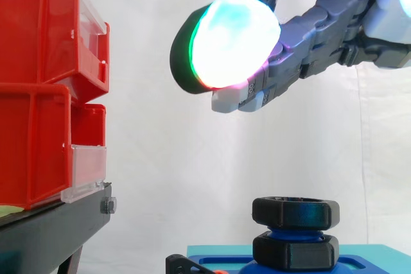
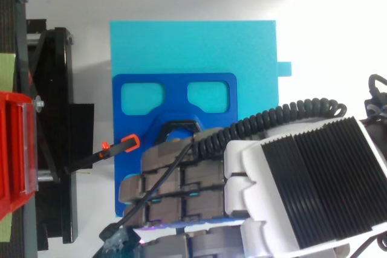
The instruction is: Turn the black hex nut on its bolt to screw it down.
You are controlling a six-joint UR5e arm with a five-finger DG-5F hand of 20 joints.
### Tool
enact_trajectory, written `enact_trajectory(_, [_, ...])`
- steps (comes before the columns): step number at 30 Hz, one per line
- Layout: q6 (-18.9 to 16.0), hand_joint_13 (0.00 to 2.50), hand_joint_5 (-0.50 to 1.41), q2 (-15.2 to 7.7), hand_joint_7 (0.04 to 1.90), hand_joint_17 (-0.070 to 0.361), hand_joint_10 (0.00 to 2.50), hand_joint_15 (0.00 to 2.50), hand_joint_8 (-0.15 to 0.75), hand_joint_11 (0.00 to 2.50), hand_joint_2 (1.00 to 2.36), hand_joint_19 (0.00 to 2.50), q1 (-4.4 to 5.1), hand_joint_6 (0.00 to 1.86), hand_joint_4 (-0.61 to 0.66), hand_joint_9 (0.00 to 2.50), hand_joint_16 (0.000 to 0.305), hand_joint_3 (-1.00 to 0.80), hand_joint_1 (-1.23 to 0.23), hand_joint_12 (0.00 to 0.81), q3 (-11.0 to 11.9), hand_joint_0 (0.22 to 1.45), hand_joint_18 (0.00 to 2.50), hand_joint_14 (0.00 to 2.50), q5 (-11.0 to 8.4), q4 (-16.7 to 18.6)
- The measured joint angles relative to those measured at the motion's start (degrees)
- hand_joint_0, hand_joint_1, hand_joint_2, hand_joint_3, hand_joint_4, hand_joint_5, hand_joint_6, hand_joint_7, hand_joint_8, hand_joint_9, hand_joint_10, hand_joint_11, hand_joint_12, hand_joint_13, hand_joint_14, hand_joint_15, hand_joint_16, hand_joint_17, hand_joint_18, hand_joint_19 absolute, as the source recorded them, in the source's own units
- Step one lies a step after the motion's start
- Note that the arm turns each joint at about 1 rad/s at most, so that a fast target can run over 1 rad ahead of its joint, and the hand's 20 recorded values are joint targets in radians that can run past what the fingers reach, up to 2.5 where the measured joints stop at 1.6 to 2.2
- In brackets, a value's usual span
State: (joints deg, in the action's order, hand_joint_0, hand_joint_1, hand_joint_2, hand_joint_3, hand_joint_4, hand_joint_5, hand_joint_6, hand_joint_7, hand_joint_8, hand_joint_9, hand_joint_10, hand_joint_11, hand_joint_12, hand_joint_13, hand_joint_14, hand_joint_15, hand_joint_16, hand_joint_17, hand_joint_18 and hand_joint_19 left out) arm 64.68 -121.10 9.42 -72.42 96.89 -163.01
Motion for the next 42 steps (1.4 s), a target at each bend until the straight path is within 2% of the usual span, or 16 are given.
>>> enact_trajectory(7, [4.0, 0.46, -0.15, -0.1, 0.75, 0.095, 0.00, 0.05, 0.267, 0.00, 1.00, 0.26, -0.65, 0.50, 0.23, 0.55, 0.042, -0.50, -0.52, 0.315, 0.1, 0.55, 0.39, 0.00, -1.42, 0.9])
enact_trajectory(12, [5.6, 0.47, -0.15, -0.9, 0.75, 0.095, 0.00, 0.03, 0.268, 0.00, 1.00, 0.27, -1.06, 0.50, 0.22, 0.55, 0.042, -0.50, -0.52, 0.314, 0.1, 0.55, 0.41, 0.00, -1.67, 0.5])
enact_trajectory(19, [5.9, 0.47, -0.15, -3.0, 0.75, 0.095, 0.00, 0.04, 0.266, 0.00, 1.00, 0.27, -1.48, 0.50, 0.22, 0.55, 0.042, -0.50, -0.51, 0.312, 1.1, 0.55, 0.42, 0.00, -1.40, 1.0])
enact_trajectory(25, [7.7, 0.46, -0.15, -3.2, 0.76, 0.097, 0.00, 0.04, 0.264, 0.00, 1.00, 0.28, -2.14, 0.50, 0.21, 0.55, 0.043, -0.50, -0.46, 0.313, 1.2, 0.54, 0.40, 0.00, -1.09, -0.5])
enact_trajectory(32, [10.9, 0.45, -0.13, -3.9, 0.78, 0.097, 0.00, 0.04, 0.261, 0.00, 1.00, 0.28, -2.93, 0.50, 0.21, 0.54, 0.043, -0.50, -0.42, 0.314, 1.4, 0.54, 0.39, 0.00, -1.16, -0.1])
enact_trajectory(37, [11.5, 0.45, -0.13, -5.1, 0.79, 0.098, 0.00, 0.04, 0.264, 0.00, 1.00, 0.28, -3.31, 0.50, 0.21, 0.54, 0.043, -0.50, -0.41, 0.317, 1.9, 0.54, 0.39, 0.00, -0.72, 1.2])
enact_trajectory(42, [11.6, 0.44, -0.12, -5.3, 0.82, 0.098, 0.00, 0.03, 0.265, 0.00, 1.00, 0.28, -3.64, 0.50, 0.21, 0.55, 0.044, -0.50, -0.39, 0.317, 2.0, 0.54, 0.39, 0.00, 0.23, 1.0])
